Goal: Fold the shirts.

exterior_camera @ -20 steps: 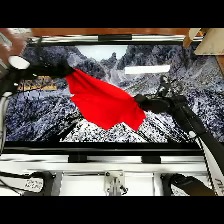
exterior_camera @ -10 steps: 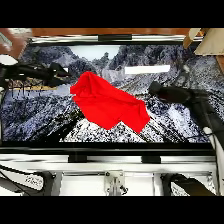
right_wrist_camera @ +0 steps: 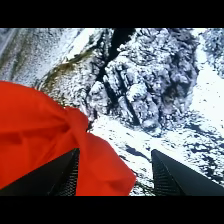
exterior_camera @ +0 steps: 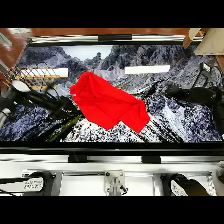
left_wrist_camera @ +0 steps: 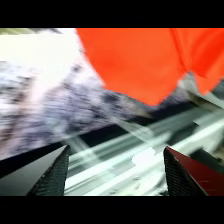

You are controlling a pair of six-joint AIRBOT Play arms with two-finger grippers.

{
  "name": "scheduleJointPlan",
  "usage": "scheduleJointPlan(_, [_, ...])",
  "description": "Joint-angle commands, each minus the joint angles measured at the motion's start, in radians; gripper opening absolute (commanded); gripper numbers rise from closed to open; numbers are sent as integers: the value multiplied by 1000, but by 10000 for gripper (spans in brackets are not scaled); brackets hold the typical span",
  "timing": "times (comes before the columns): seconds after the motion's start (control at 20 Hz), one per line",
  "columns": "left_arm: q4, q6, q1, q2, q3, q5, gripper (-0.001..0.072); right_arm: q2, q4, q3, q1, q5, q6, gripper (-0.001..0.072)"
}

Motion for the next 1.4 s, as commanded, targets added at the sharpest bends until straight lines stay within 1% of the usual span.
scheduleJointPlan(0.0, [-182,44,-119,6,-195,248,679,2,-2,1,30,-24,-14,556])
scheduleJointPlan(0.25, [-234,33,-217,-34,-195,433,668,2,-9,1,34,-23,-14,556])
scheduleJointPlan(0.35, [-242,32,-240,-47,-195,475,668,2,-9,1,34,-23,-14,556])
scheduleJointPlan(0.45, [-261,13,-251,-58,-194,497,664,2,-8,1,34,-25,-14,556])
scheduleJointPlan(0.5, [-262,9,-254,-62,-193,501,654,-1,-1,1,35,-34,-14,584])
scheduleJointPlan(0.55, [-262,10,-254,-64,-193,501,539,-12,14,1,35,-60,-17,633])
scheduleJointPlan(0.6, [-262,10,-253,-64,-193,500,333,-37,43,1,35,-104,-57,634])
scheduleJointPlan(0.65, [-262,14,-253,-63,-191,500,140,-70,75,1,35,-146,-111,668])
scheduleJointPlan(0.7, [-263,34,-253,-61,-189,496,41,-115,105,1,35,-180,-163,668])
scheduleJointPlan(0.8, [-263,91,-249,-59,-167,450,34,-209,161,1,35,-195,-255,668])
scheduleJointPlan(0.9, [-262,134,-240,-55,-138,383,33,-294,207,1,35,-167,-296,668])
scheduleJointPlan(1.0, [-258,135,-231,-34,-128,369,34,-354,300,1,35,-153,-349,668])
scheduleJointPlan(1.05, [-259,156,-229,-19,-128,373,34,-377,328,1,36,-154,-366,668])
scheduleJointPlan(1.1, [-259,219,-228,-8,-126,368,33,-395,323,1,42,-150,-365,668])
scheduleJointPlan(1.15, [-259,251,-227,5,-126,358,33,-411,322,1,49,-143,-365,668])
scheduleJointPlan(1.35, [-259,251,-223,37,-126,351,33,-460,312,1,99,-111,-363,667])
